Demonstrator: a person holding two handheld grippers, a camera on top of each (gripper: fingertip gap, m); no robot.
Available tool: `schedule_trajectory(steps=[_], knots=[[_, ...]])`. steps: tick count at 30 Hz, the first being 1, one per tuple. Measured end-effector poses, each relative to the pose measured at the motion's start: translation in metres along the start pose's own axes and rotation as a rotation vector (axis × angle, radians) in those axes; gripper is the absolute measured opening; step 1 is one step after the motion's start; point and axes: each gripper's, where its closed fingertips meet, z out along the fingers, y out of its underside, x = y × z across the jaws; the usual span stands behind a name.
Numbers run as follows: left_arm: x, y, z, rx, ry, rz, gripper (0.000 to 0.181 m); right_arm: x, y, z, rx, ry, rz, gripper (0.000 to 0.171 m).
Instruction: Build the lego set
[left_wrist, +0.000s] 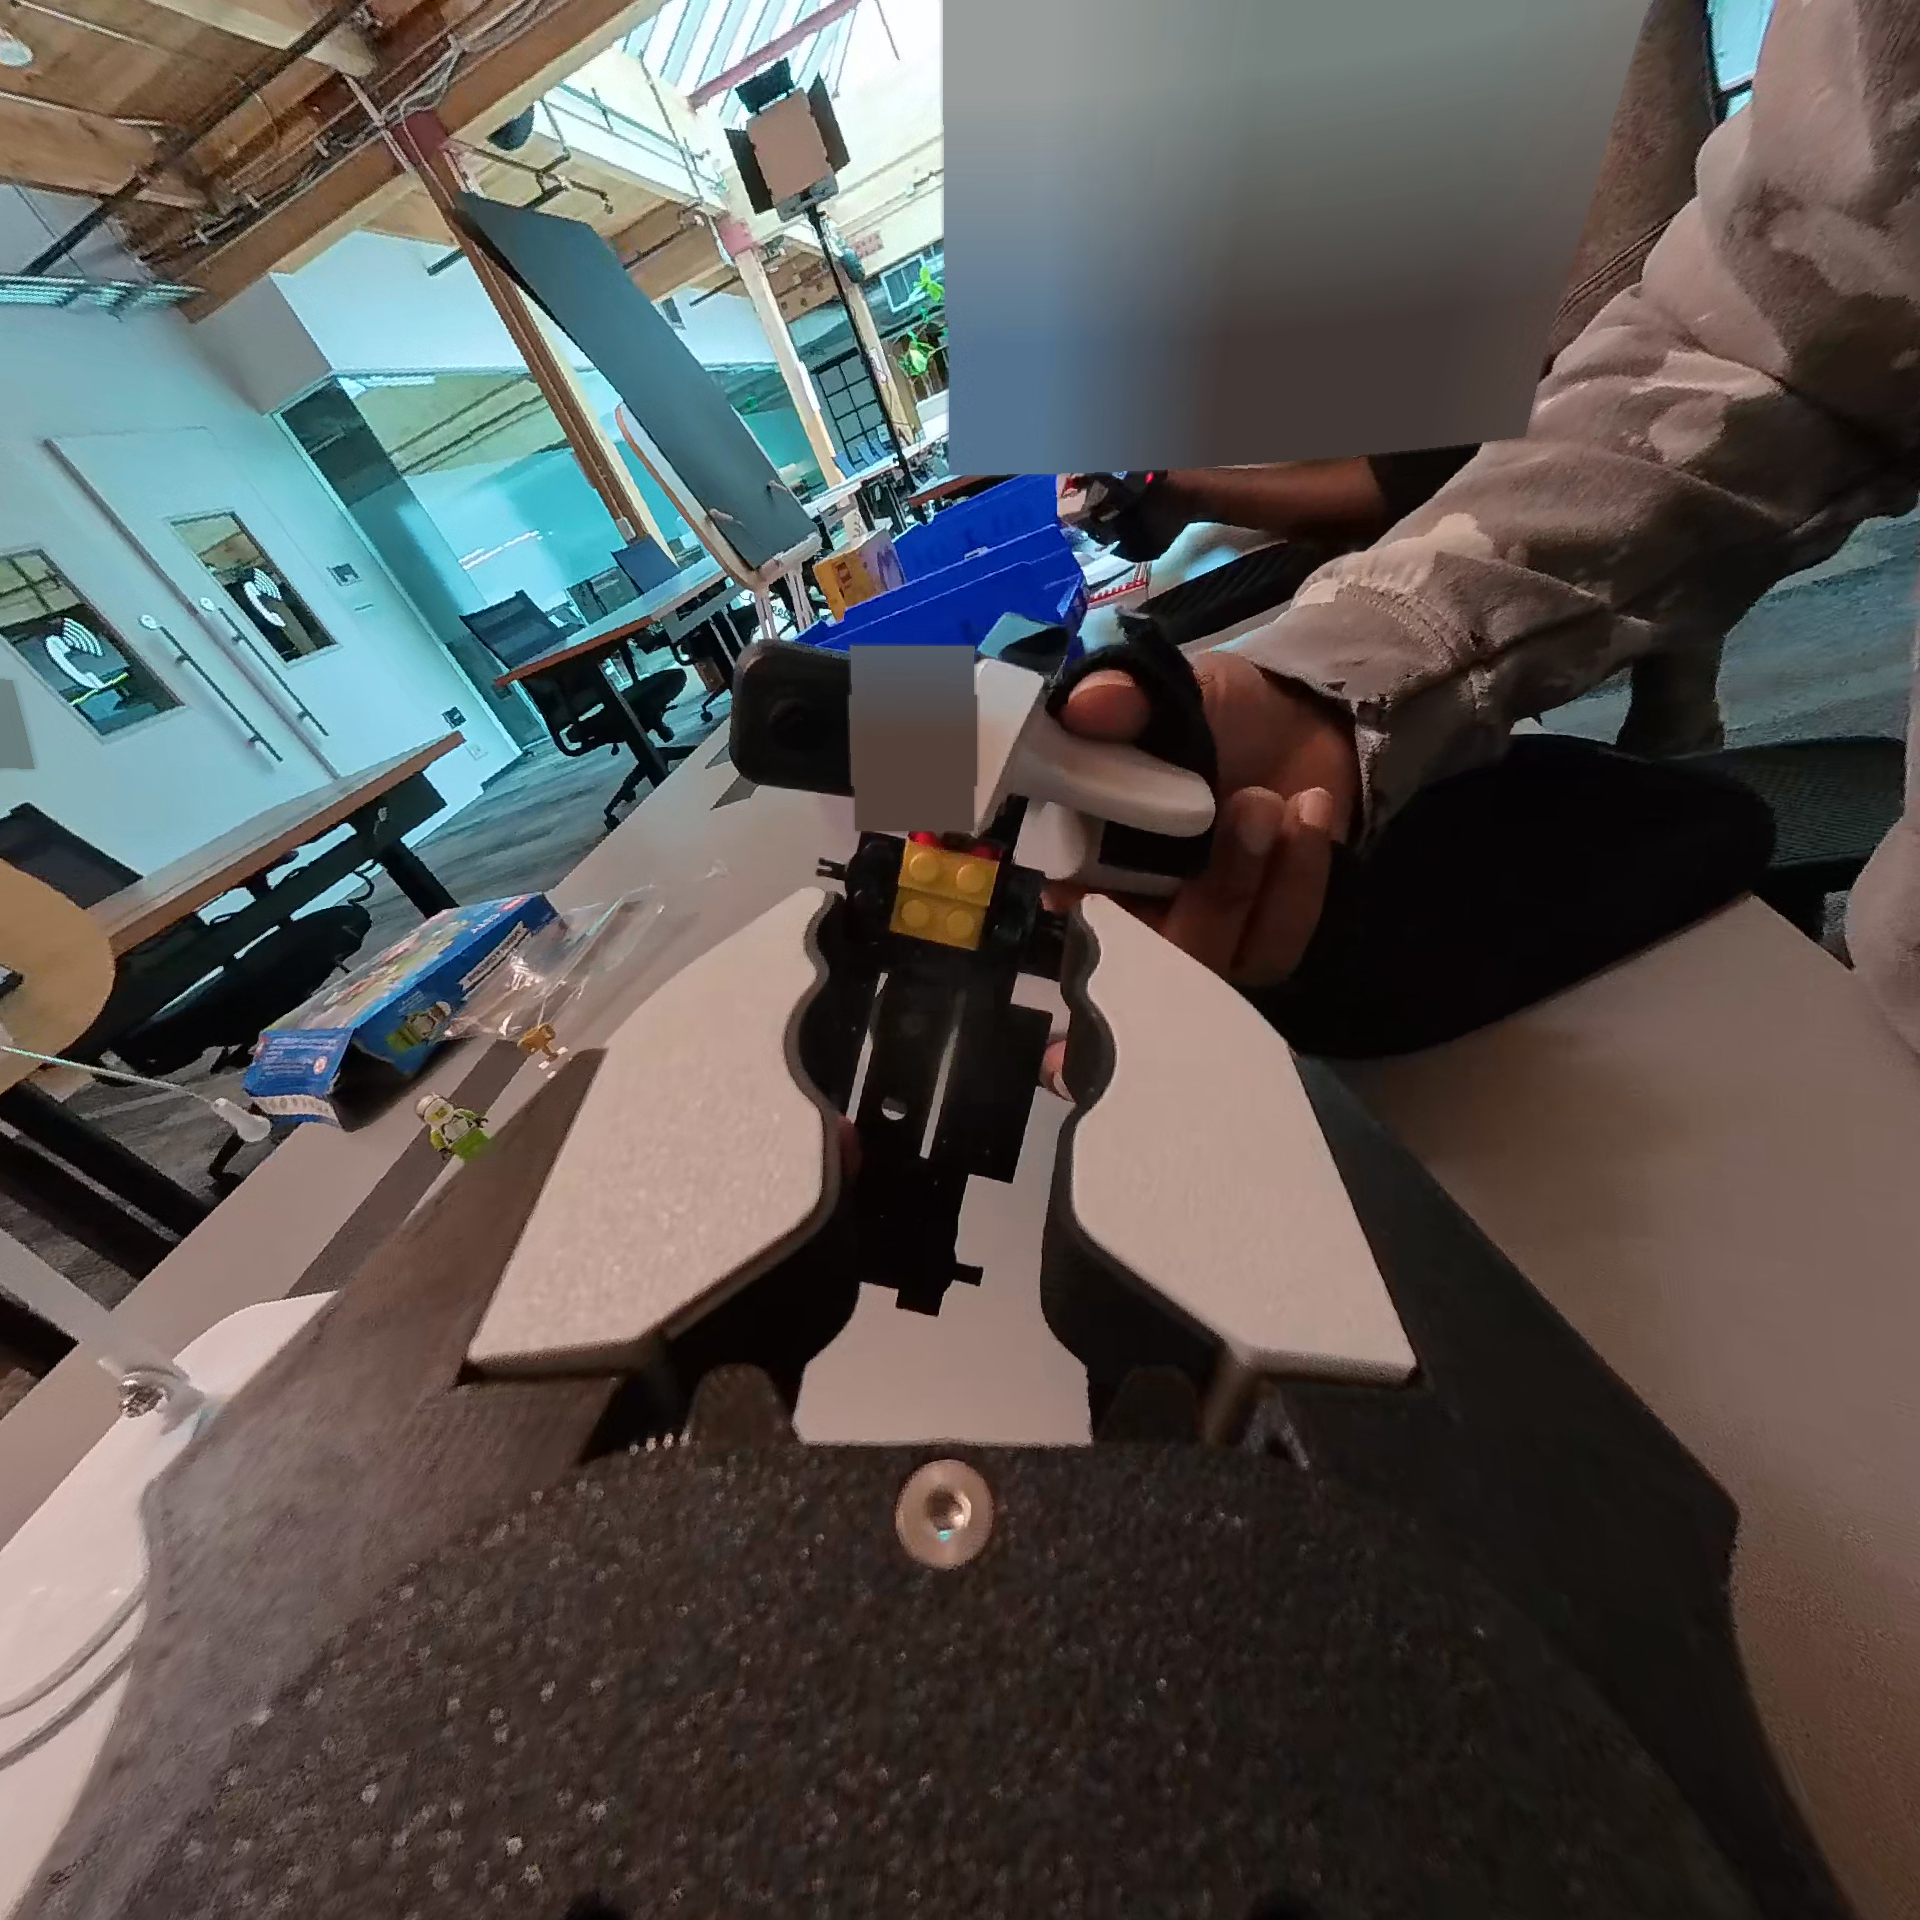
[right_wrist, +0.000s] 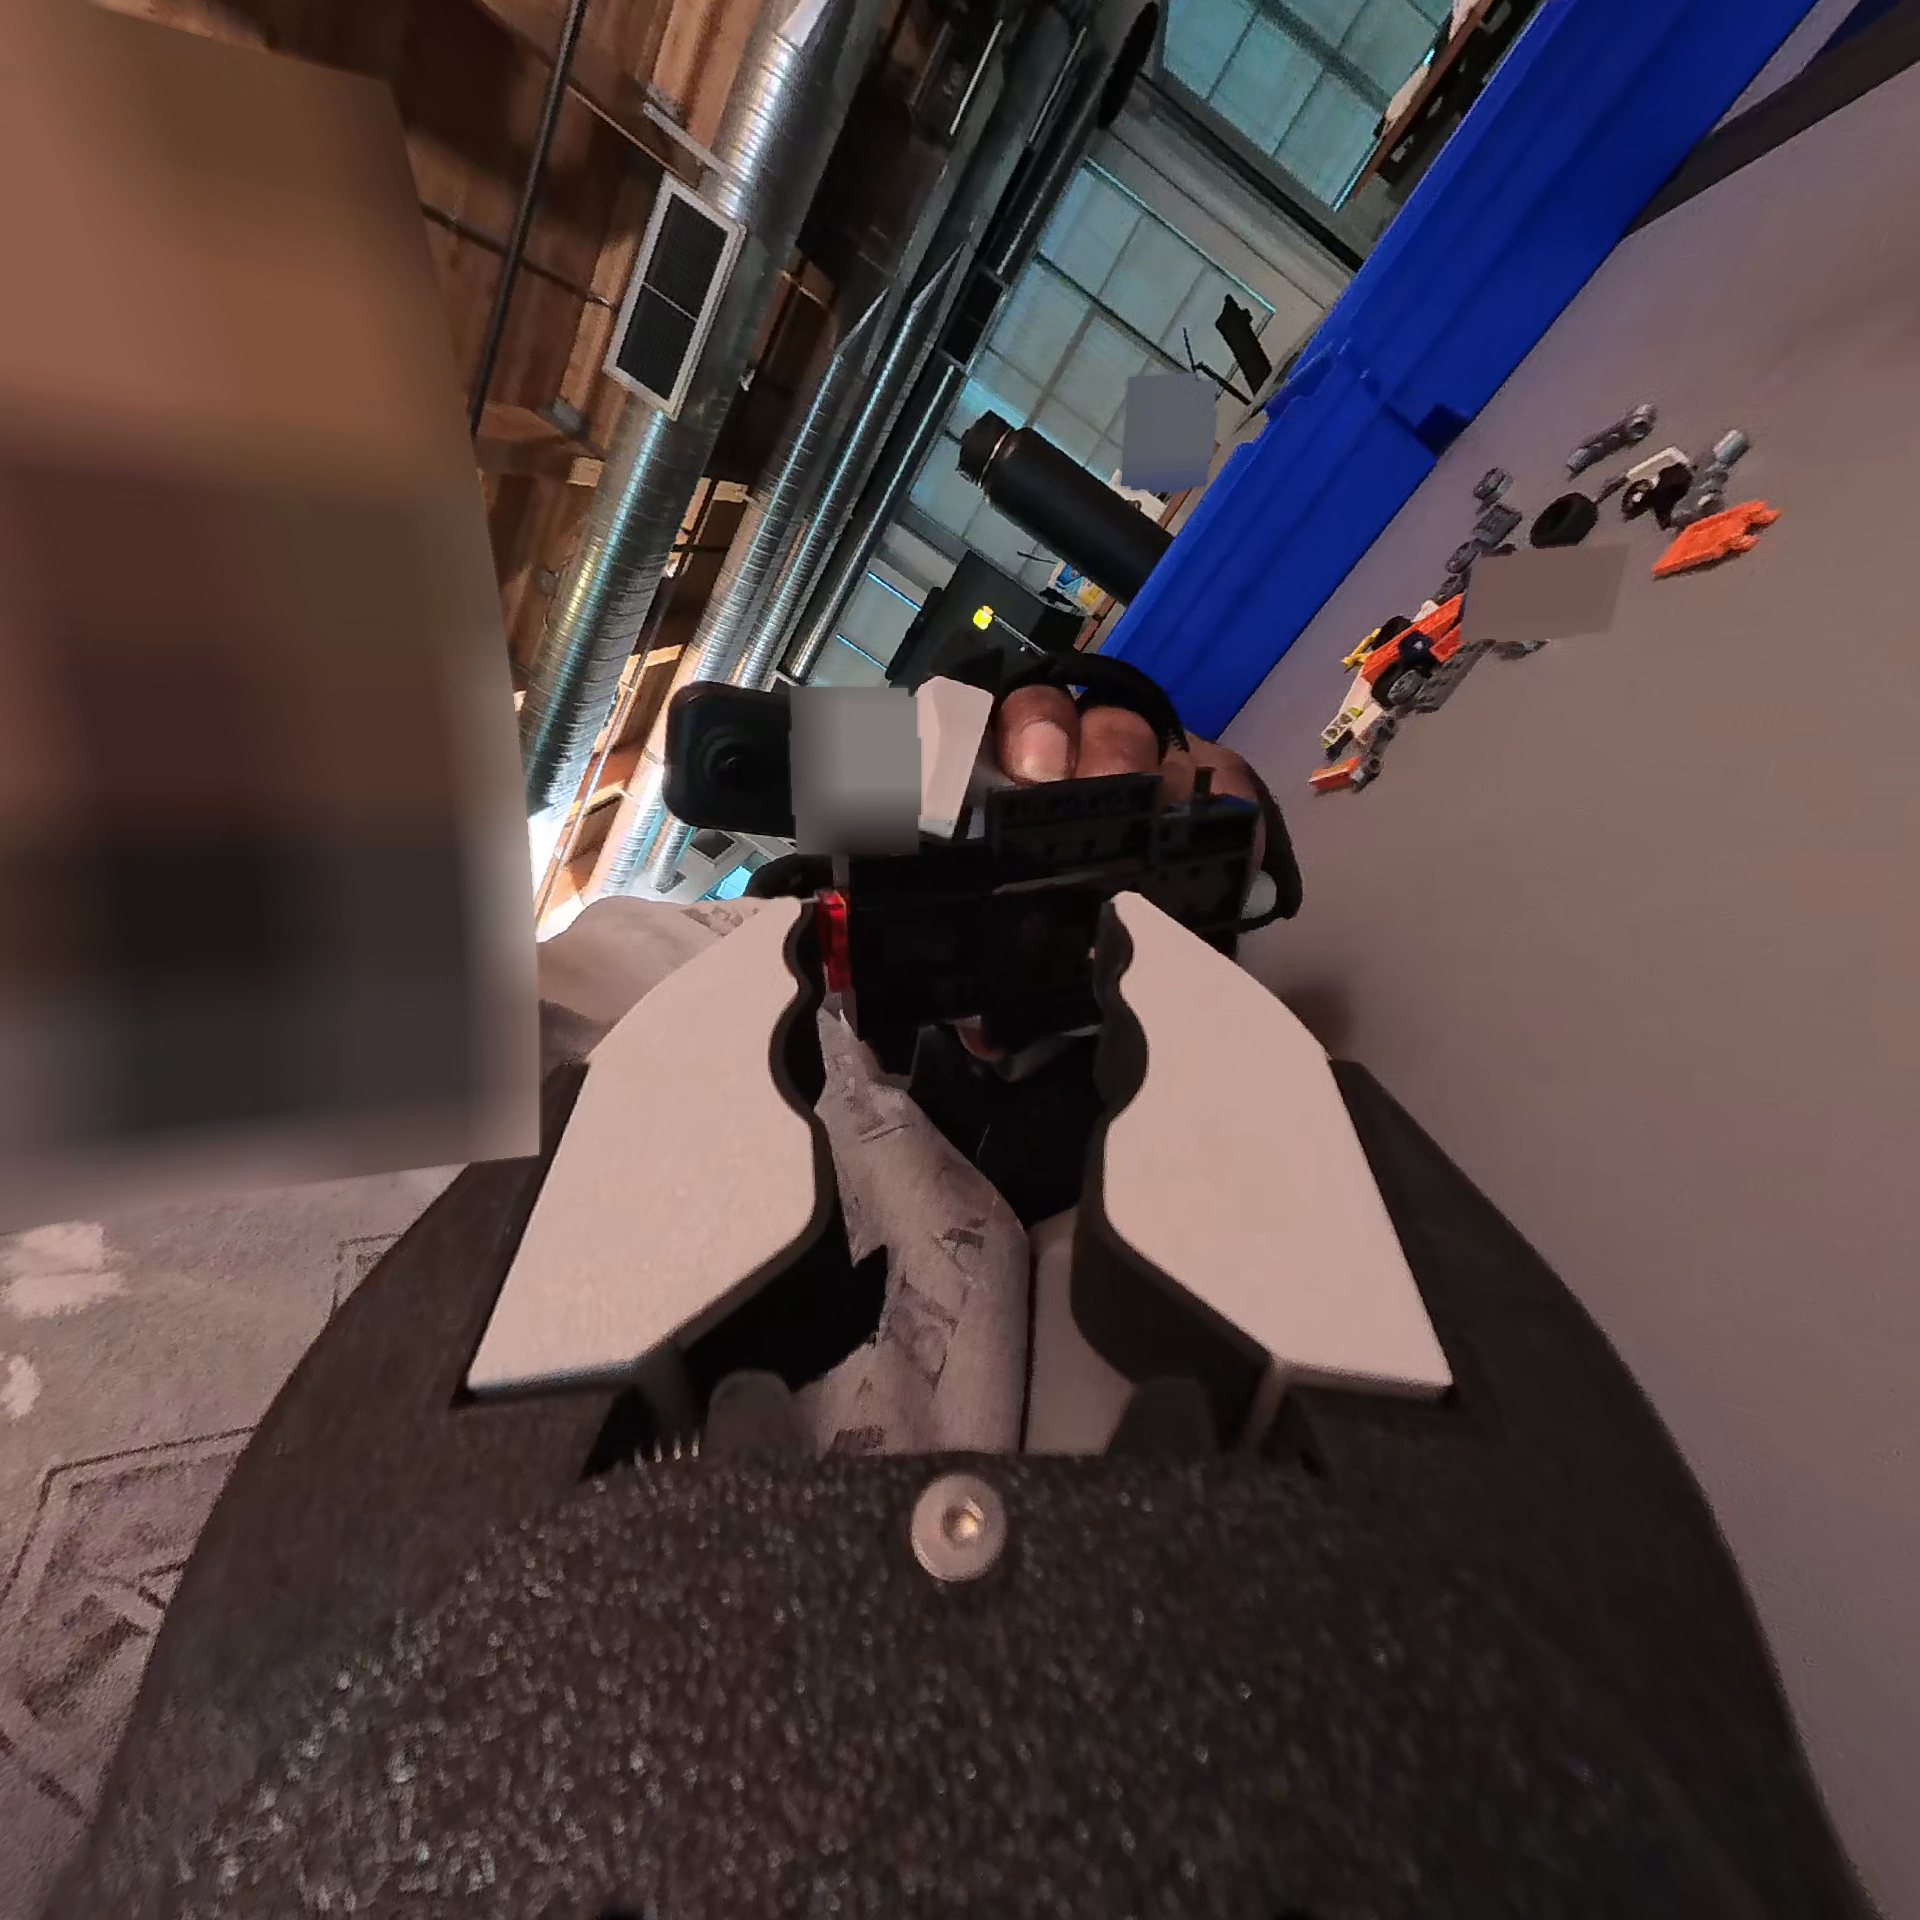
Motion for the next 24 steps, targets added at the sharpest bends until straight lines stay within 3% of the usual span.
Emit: schedule_trajectory(steps=[13, 15, 24], knots=[[0.007, -0.005, -0.001, 0.016, 0.037, 0.004, 0.04, -0.008, 0.006, -0.001, -0.01, -0.008, -0.052, 0.049], [0.007, -0.004, -0.002, 0.014, 0.04, 0.011, 0.04, -0.009, 0.006, -0.002, -0.012, 0.005, -0.074, 0.042], [0.003, -0.003, -0.001, 0.003, 0.053, -0.032, 0.04, -0.019, -0.002, -0.01, 0.034, -0.004, -0.098, 0.048]])
